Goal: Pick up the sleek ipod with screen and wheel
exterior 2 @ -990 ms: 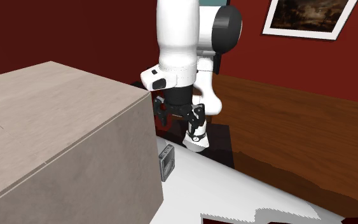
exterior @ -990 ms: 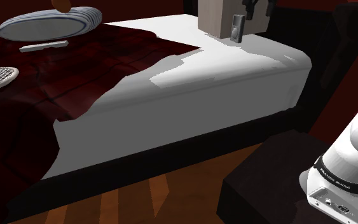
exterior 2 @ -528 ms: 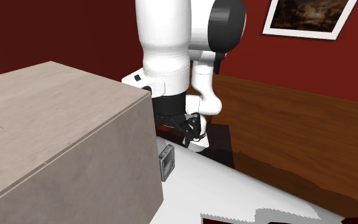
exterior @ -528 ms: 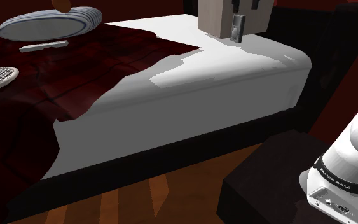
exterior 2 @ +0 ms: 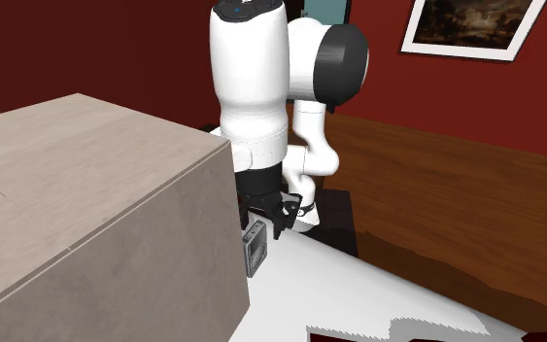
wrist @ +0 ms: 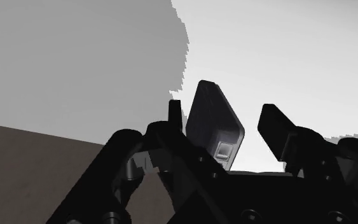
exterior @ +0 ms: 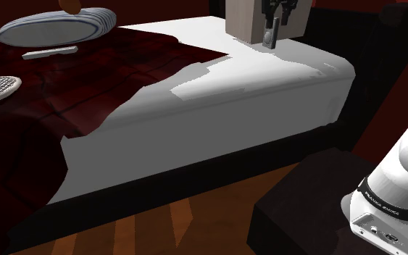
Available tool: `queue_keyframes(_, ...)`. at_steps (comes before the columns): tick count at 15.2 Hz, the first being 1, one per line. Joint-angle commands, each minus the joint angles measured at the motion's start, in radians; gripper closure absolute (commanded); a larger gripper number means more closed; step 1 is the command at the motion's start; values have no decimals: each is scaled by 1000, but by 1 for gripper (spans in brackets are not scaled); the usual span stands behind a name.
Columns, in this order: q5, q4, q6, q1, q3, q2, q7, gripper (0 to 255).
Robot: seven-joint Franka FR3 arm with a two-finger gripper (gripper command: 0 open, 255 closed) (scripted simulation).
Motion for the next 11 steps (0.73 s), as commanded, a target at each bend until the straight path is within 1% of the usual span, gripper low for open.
queue_keyframes(1,0,-4,2,0,0,-2,0,255)
queue_keyframes(9,0,-2,2,0,0,0,1,255)
queue_keyframes(11,1,36,-27,0,0,9,0,255)
